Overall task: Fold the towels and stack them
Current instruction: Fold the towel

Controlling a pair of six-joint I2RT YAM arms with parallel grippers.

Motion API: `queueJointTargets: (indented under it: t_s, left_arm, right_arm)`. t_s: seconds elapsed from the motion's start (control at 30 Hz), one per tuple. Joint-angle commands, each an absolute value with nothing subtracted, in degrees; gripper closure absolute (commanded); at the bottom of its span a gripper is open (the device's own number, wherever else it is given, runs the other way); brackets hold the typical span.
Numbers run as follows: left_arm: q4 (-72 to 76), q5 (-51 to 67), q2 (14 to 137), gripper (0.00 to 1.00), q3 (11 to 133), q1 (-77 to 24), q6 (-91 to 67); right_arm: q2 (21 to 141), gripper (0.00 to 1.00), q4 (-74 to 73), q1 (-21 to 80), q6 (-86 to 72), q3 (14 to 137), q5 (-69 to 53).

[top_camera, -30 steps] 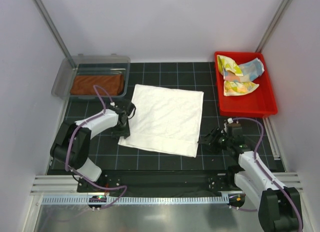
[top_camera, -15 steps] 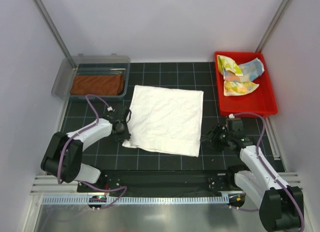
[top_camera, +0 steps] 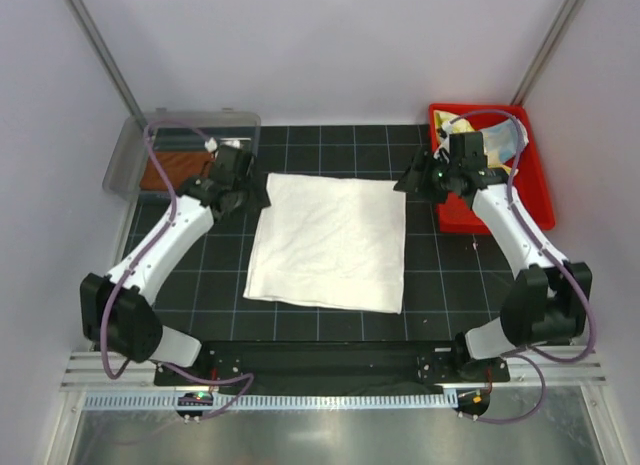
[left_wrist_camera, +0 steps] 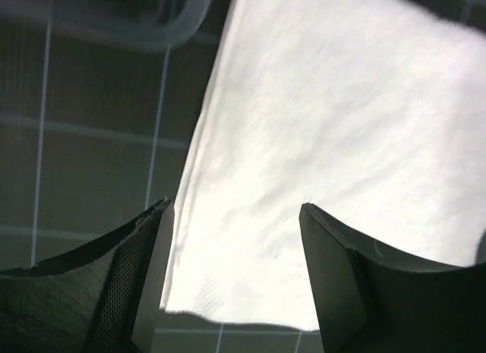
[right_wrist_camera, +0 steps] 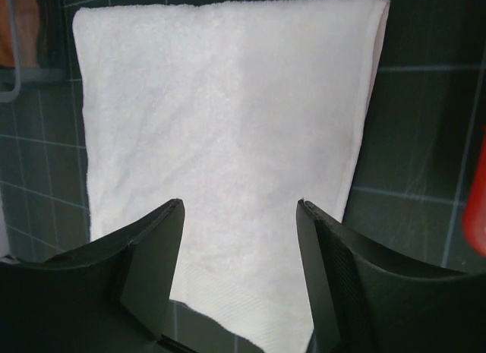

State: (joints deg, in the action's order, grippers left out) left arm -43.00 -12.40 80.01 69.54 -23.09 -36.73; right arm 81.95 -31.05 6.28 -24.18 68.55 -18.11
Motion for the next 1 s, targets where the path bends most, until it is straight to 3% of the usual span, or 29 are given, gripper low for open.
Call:
queueJointTargets:
  t_s: [0.0, 0.27, 0.5, 0.73, 0.97]
  left_arm:
    - [-41.05, -9.52, 90.41, 0.29, 83.11, -22.33, -24.46]
    - [-39.81, -0.18, 111.96, 0.31, 109.82, -21.01, -3.97]
    - [-42.36, 2.9, 127.85, 0.3, 124.52, -19.34, 6.4]
    - [-45.7, 1.84, 138.85, 0.35, 132.53, -18.55, 14.93]
    - [-45.88, 5.79, 140.27, 0.34, 133.06, -15.91, 19.42]
  right_arm:
    - [89.1, 0.32, -34.36, 6.5, -10.13, 76.18, -18.21]
    - [106.16, 0.29, -39.64, 5.63, 3.68, 94.12, -21.97]
    - [121.17, 0.27, -46.92, 4.75, 11.95, 107.38, -21.01]
    - [129.89, 0.24, -50.53, 4.13, 17.66, 114.86, -22.76]
    - [134.02, 0.25, -54.67, 2.46, 23.46, 119.09, -29.26]
